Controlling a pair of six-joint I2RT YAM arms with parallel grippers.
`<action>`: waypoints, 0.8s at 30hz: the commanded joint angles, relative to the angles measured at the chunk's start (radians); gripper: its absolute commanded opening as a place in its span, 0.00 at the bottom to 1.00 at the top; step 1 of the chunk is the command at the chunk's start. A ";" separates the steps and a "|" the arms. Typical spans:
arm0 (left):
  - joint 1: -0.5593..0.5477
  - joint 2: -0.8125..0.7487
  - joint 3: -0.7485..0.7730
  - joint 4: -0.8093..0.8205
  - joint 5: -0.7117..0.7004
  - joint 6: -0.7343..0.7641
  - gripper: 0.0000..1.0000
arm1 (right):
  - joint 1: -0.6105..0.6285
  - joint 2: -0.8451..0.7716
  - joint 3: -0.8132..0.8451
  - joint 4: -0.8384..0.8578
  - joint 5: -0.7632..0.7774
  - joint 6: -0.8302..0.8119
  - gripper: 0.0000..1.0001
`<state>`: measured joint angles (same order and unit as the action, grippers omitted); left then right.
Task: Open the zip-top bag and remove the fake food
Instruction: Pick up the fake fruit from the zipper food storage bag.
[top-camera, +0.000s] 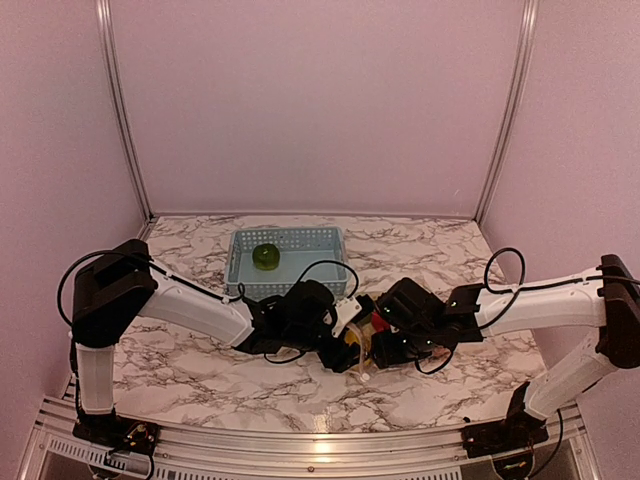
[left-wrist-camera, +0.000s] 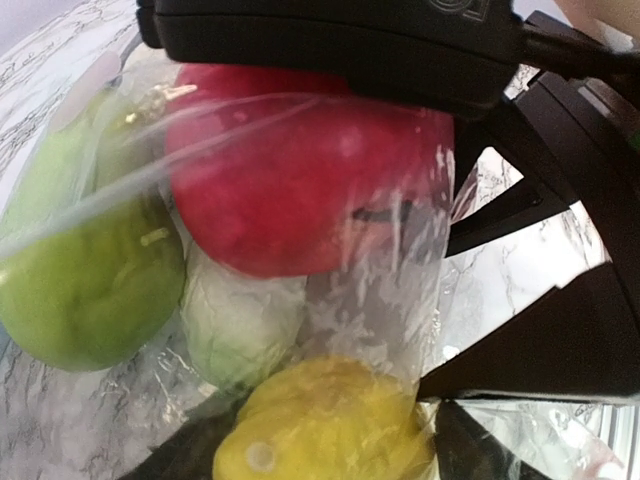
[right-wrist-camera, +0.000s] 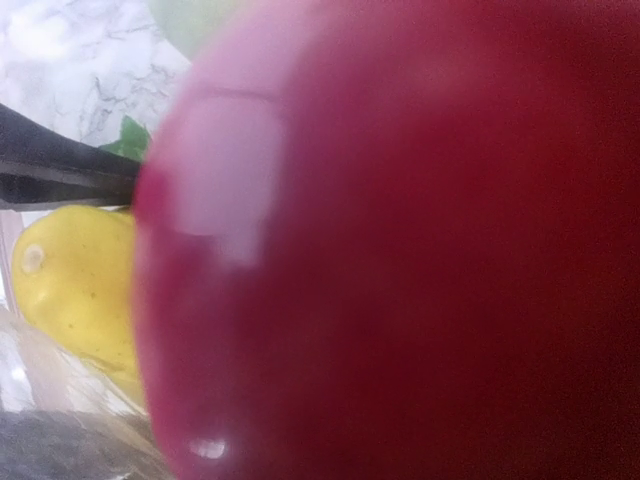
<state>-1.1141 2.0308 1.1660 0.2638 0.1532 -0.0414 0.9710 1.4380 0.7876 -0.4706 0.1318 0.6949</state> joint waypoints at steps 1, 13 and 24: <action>-0.007 0.037 0.034 -0.041 -0.023 -0.006 0.74 | -0.002 0.014 0.026 0.011 0.004 0.000 0.60; -0.007 0.055 0.042 -0.067 -0.065 0.008 0.61 | -0.004 -0.012 0.024 -0.011 0.038 0.028 0.61; -0.007 -0.021 0.003 -0.034 -0.057 0.012 0.38 | -0.011 -0.087 0.046 -0.060 0.100 0.044 0.61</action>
<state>-1.1149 2.0472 1.1938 0.2401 0.1173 -0.0376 0.9703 1.3788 0.7891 -0.4927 0.1886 0.7246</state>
